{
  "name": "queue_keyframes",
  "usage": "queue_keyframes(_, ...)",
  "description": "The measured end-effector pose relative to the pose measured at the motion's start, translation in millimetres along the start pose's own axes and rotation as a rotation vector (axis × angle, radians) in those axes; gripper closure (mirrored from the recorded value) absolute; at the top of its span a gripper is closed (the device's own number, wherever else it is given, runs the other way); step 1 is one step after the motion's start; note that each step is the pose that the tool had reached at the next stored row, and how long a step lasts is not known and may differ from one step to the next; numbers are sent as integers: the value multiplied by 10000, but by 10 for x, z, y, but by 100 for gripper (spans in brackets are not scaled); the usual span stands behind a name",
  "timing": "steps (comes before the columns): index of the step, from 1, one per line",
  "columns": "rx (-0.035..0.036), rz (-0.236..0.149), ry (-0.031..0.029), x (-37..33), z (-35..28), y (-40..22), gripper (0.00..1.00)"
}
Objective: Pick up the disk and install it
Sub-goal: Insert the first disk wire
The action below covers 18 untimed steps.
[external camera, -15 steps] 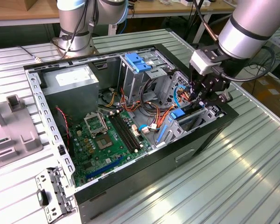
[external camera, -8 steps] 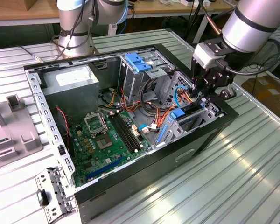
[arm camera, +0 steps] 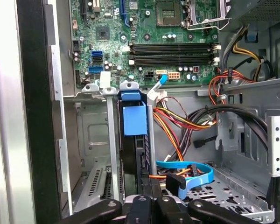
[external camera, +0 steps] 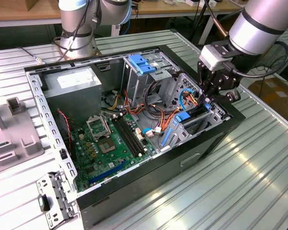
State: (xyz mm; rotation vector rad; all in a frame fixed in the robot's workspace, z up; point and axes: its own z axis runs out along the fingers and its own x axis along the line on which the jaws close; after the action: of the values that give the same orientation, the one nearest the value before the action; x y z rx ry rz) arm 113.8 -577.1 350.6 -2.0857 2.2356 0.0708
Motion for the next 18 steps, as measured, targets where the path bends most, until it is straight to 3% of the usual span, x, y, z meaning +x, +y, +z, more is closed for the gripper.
queue_keyframes(3, -64, 6, 0, 2, 32, -18, 89)
queue_keyframes(7, -88, 8, 2, 4, 65, -18, 89)
queue_keyframes(11, -90, 8, -16, 3, 54, -31, 89)
queue_keyframes(13, -97, 9, -28, -8, -15, -91, 89)
queue_keyframes(18, -144, 16, -93, -22, -69, -218, 89)
